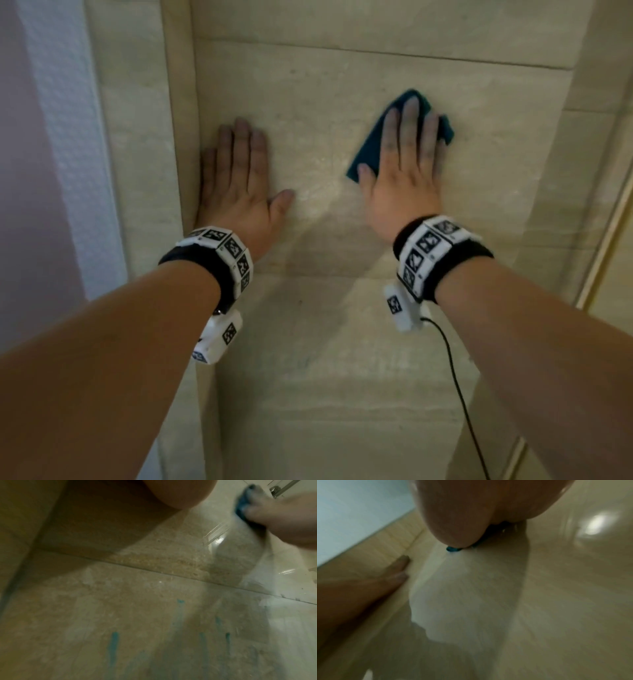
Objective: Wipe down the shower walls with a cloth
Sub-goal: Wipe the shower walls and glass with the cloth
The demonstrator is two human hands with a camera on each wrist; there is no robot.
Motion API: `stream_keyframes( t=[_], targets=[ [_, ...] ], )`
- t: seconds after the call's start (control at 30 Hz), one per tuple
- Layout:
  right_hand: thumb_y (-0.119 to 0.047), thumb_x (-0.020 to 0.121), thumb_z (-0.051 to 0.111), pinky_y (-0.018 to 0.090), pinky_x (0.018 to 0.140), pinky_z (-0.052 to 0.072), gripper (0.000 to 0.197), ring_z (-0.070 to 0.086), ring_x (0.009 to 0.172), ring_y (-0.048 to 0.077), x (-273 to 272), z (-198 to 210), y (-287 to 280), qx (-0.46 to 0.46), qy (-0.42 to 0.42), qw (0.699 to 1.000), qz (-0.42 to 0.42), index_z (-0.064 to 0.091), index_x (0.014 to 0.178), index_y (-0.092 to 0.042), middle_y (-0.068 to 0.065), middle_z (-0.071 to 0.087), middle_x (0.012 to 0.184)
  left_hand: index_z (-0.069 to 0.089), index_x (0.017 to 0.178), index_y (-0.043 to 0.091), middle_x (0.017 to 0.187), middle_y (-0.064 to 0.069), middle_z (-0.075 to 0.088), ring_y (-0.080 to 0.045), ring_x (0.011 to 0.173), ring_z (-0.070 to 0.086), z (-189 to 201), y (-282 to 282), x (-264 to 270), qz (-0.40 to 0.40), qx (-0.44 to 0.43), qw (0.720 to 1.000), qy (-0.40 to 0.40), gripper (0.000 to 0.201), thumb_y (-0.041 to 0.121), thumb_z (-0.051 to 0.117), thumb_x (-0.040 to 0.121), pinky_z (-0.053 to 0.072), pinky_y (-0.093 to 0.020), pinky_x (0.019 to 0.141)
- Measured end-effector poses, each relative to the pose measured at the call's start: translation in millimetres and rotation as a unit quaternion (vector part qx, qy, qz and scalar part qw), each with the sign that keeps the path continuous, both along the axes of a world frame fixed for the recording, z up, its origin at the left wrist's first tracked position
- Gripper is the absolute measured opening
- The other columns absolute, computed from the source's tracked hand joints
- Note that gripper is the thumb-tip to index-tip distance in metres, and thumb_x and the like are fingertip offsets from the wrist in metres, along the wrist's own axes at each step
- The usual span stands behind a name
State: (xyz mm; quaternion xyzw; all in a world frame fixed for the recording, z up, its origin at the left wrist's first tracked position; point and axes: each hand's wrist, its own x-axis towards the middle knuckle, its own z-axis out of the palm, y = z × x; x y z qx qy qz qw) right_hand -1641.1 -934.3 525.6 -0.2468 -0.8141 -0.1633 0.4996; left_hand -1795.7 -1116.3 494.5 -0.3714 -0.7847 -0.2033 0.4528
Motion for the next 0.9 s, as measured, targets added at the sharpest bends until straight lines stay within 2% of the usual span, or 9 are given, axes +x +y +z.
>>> stream_keyframes(
  t=[0.13,0.23,0.37,0.57,0.73,0.9],
  targets=[
    [-0.050,0.106,0.030,0.053,0.127,0.001,0.076,-0.008,0.157,0.035,-36,58,-35,0.093,-0.022,0.995,0.019,-0.002,0.164,-0.012,0.010,-0.008,0.172,-0.010,0.165,0.011,0.173,-0.011,-0.018,-0.028,0.159,-0.016,1,0,-3,0.003,0.002,1.000,-0.002,0.087,0.060,0.030,0.105,-0.019,-0.043,0.124],
    [-0.050,0.105,0.030,0.054,0.127,0.003,0.076,-0.005,0.158,0.034,-50,59,-52,0.123,-0.037,0.991,0.026,0.001,0.164,-0.012,0.009,-0.005,0.172,-0.011,0.165,0.012,0.173,-0.010,-0.019,-0.027,0.159,-0.017,2,0,-5,0.001,0.000,1.000,-0.009,0.085,0.061,0.027,0.106,-0.022,-0.041,0.122],
    [-0.050,0.105,0.029,0.055,0.126,0.007,0.074,-0.002,0.158,0.034,-51,17,-51,0.161,-0.074,0.983,0.041,0.004,0.165,-0.013,0.008,-0.001,0.172,-0.014,0.164,0.013,0.172,-0.009,-0.022,-0.027,0.159,-0.019,-1,-1,-1,-0.004,0.001,1.000,-0.006,0.080,0.052,0.028,0.108,-0.019,-0.042,0.124],
    [-0.046,0.106,0.035,0.055,0.127,0.004,0.073,-0.002,0.158,0.033,-34,-50,-37,0.137,-0.095,0.984,0.069,0.007,0.165,-0.014,0.006,0.001,0.173,-0.015,0.164,0.017,0.172,-0.007,-0.023,-0.025,0.158,-0.021,5,-2,2,-0.046,0.005,0.998,-0.047,0.083,0.037,0.037,0.103,-0.019,-0.042,0.123],
    [-0.045,0.104,0.042,0.055,0.127,-0.001,0.075,-0.001,0.158,0.034,-35,-82,-45,0.102,-0.087,0.987,0.084,0.012,0.164,-0.013,0.007,0.004,0.172,-0.014,0.164,0.017,0.172,-0.007,-0.021,-0.026,0.159,-0.019,2,-4,3,-0.044,0.003,0.998,-0.040,0.080,0.051,0.028,0.106,-0.015,-0.047,0.125],
    [-0.047,0.104,0.038,0.052,0.127,-0.006,0.074,-0.010,0.158,0.030,-54,-108,-72,0.086,-0.124,0.984,0.093,0.006,0.164,-0.018,0.002,-0.004,0.173,-0.013,0.165,0.015,0.173,-0.009,-0.019,-0.028,0.159,-0.017,1,-5,3,-0.039,0.006,0.999,-0.029,0.079,0.041,0.031,0.104,-0.015,-0.047,0.126]
  ],
)
